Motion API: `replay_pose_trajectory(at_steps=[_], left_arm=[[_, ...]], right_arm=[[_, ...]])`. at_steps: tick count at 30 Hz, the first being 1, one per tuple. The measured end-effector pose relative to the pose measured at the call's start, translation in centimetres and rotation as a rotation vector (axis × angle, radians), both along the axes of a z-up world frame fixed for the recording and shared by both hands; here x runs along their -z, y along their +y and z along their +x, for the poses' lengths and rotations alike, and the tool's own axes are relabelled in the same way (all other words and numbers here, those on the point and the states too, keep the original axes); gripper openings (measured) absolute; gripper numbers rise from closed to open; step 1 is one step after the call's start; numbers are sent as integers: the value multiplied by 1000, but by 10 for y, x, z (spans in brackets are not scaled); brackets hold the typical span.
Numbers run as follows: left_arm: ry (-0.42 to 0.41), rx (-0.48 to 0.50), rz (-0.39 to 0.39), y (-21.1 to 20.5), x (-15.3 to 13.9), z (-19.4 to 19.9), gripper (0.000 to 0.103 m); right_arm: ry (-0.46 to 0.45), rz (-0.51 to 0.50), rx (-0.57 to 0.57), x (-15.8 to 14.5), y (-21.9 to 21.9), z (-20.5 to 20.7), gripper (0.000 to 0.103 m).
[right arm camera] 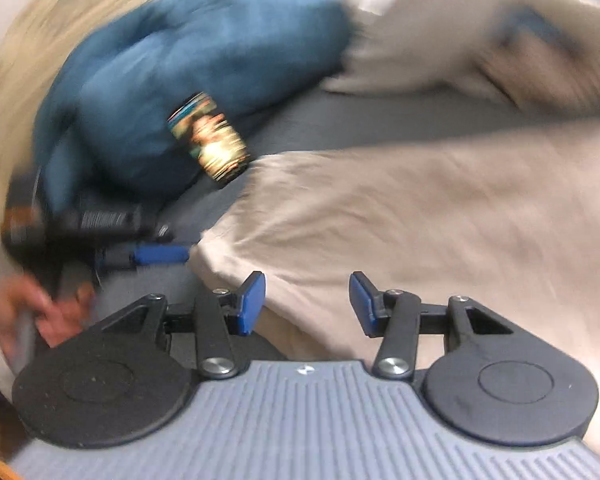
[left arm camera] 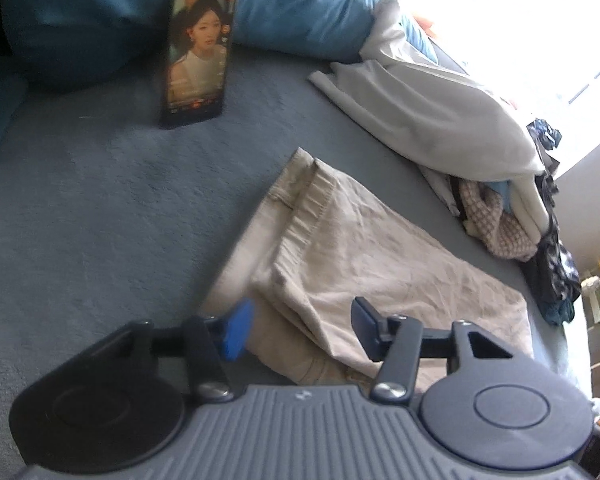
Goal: Fold clothes
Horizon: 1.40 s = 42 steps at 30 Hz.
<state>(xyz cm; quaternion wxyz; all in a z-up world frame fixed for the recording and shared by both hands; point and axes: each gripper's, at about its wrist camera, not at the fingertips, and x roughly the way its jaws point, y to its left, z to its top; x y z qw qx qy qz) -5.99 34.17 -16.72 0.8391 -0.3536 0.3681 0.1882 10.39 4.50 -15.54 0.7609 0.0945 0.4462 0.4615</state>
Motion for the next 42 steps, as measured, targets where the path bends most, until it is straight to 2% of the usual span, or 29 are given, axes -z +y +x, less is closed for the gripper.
replay_pose_trajectory(at_steps=[4,6,9,11,13,15,19,23,26,30,35,39,42], left_arm=[[32,5,3,-5,7,5,51],[34,-9,10,-5,10,8,51],[40,-43,21,-4,16,13,51],[44,-69,28,-2,18,16,50],[52,-94,47,-1,19,18,43],[76,-117,71,-1,19,21,25],[83,-129,116,-5,18,25,13],[70,-144,176,-16,10,26,10],[21,-184,192,-18,1,21,10],[-14,-182,254,-23,-10,18,10],[-18,-193,244,-20,-5,15,10],[-65,-184,299,-25,-17,10,10],[-10,-186,283,-21,0,11,10]], right_arm=[[250,126,193,26,-44,10,46],[328,169,265,39,-59,10,45],[395,236,317,51,-73,9,44],[410,255,330,54,-77,8,44],[414,262,334,54,-80,7,44],[417,264,337,54,-80,9,44],[421,272,338,53,-82,11,44],[419,274,340,54,-83,12,44],[414,272,347,52,-85,11,44],[394,271,348,47,-86,13,44],[387,269,353,48,-88,13,44],[372,259,341,45,-87,13,44],[376,260,339,47,-87,14,44]])
